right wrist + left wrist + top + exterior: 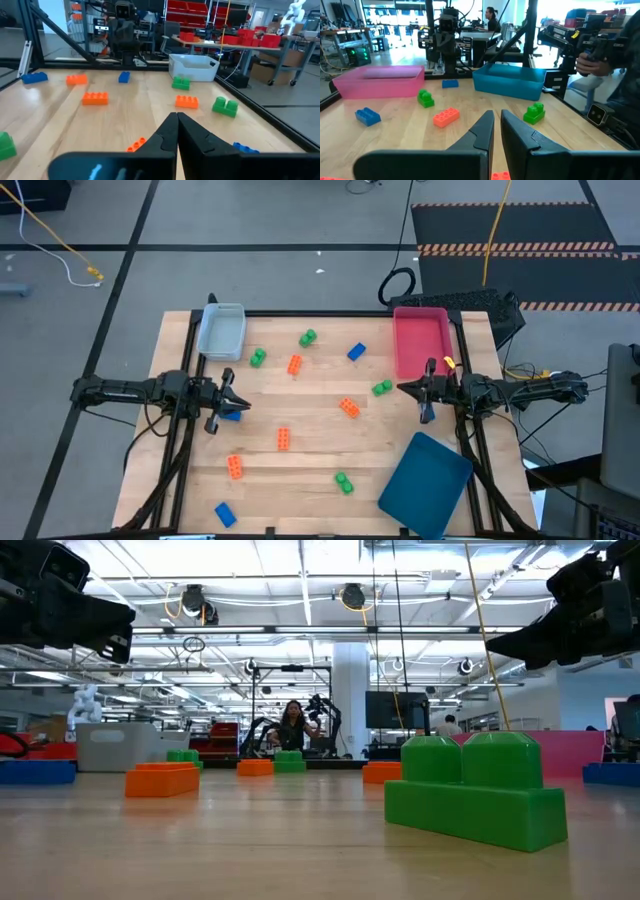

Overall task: Sort & place blocks by color
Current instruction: Put the blue gamepiece into the blue bin

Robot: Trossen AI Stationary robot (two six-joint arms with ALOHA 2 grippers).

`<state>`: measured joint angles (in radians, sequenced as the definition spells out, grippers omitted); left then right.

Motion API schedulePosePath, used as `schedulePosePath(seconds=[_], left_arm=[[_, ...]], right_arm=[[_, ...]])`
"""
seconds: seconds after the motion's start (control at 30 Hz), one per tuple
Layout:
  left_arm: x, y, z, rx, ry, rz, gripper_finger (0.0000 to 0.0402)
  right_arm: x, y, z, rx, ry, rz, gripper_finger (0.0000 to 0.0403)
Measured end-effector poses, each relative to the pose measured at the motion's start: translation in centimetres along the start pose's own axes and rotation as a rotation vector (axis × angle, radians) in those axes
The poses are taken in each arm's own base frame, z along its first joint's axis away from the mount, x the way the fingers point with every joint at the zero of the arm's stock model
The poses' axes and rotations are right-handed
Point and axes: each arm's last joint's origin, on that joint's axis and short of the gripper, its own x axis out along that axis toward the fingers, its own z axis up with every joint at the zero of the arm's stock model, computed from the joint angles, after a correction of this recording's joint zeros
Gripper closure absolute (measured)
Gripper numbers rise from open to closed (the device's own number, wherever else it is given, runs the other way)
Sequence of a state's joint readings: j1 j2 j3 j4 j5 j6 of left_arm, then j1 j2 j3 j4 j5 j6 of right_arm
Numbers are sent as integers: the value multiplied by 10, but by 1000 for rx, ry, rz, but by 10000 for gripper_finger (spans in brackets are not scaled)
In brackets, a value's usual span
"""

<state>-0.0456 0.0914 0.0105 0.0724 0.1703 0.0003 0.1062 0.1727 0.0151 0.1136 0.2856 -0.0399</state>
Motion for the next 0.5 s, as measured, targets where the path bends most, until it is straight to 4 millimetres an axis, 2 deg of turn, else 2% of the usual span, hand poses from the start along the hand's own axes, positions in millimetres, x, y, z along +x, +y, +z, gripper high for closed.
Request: schedulePosePath(seconds=[0.1,0.23,0.5], left_arm=[[0,1,1,29,-5,29,364],[-1,7,1,31,-3,196,364],[-1,8,1,31,-4,230,364]], right_arm=[[0,0,-3,94,27,1,403],[0,0,-4,225,43,-1,403],[0,0,3,120,-24,-4,403]])
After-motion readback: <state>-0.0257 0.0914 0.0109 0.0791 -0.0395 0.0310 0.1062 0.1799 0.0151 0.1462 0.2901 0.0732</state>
